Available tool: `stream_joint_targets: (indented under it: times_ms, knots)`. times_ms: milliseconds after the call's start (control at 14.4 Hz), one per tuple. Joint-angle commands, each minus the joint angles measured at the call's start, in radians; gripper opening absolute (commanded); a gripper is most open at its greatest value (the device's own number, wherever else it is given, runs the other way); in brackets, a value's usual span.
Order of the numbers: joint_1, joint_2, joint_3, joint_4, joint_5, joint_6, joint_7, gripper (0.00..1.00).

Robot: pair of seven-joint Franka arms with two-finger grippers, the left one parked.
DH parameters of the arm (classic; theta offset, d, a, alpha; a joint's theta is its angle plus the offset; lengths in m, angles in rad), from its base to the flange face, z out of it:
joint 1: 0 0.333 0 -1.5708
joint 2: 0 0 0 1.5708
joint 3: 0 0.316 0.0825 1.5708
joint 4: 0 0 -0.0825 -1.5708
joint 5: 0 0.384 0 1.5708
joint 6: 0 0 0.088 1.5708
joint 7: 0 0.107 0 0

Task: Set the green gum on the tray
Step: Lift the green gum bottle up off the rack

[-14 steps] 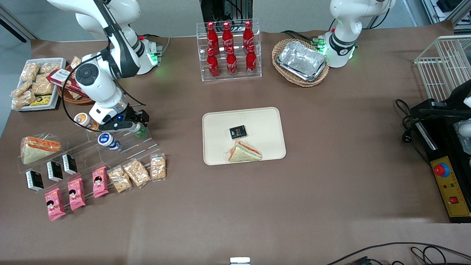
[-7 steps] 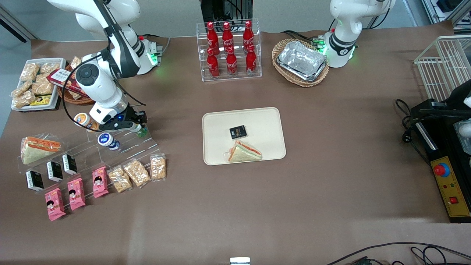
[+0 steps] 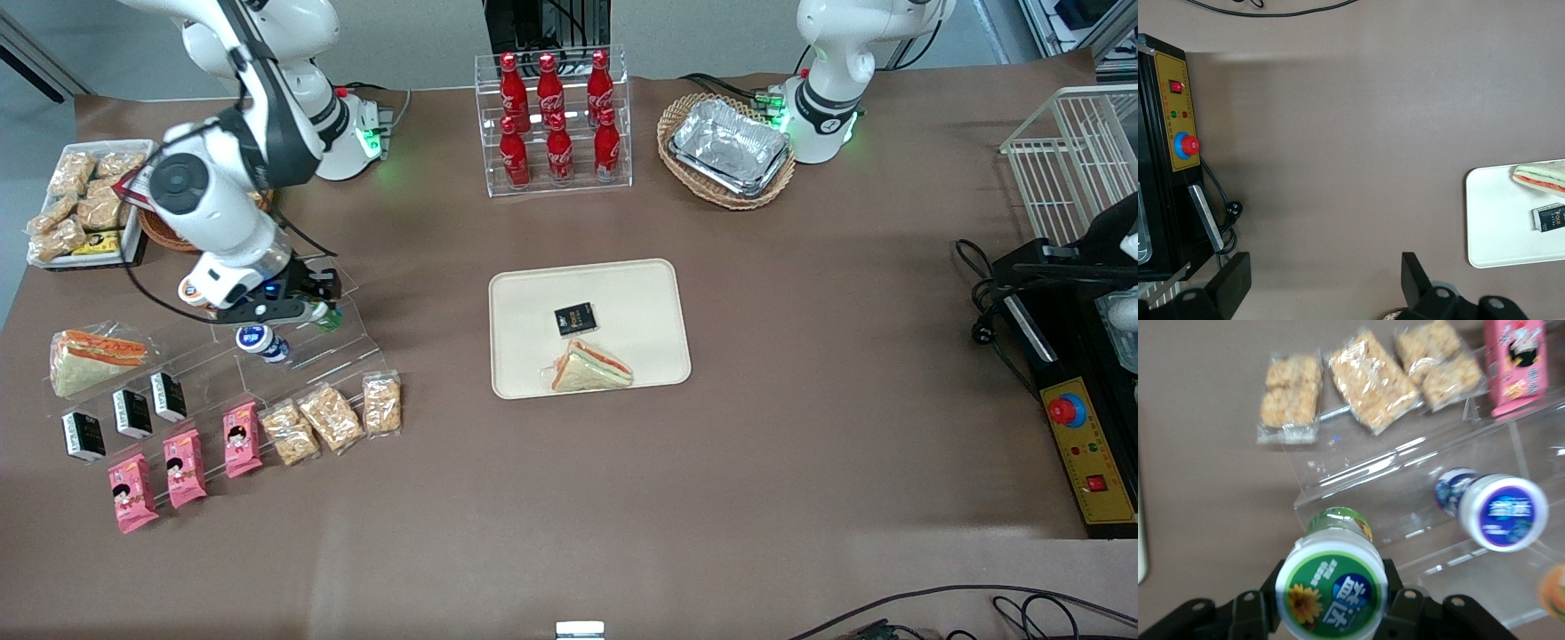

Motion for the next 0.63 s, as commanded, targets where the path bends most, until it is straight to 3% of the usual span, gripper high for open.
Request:
stream_joint_targets:
  times_ms: [0, 348, 557]
  knots:
    - [0.003, 0.078, -0.002, 0.311, -0.002, -0.309, -0.003, 0.43]
    - [-0.006, 0.141, -0.011, 0.578, 0.064, -0.528, -0.075, 0.43]
    - [-0.006, 0.142, -0.014, 0.655, 0.066, -0.591, -0.115, 0.43]
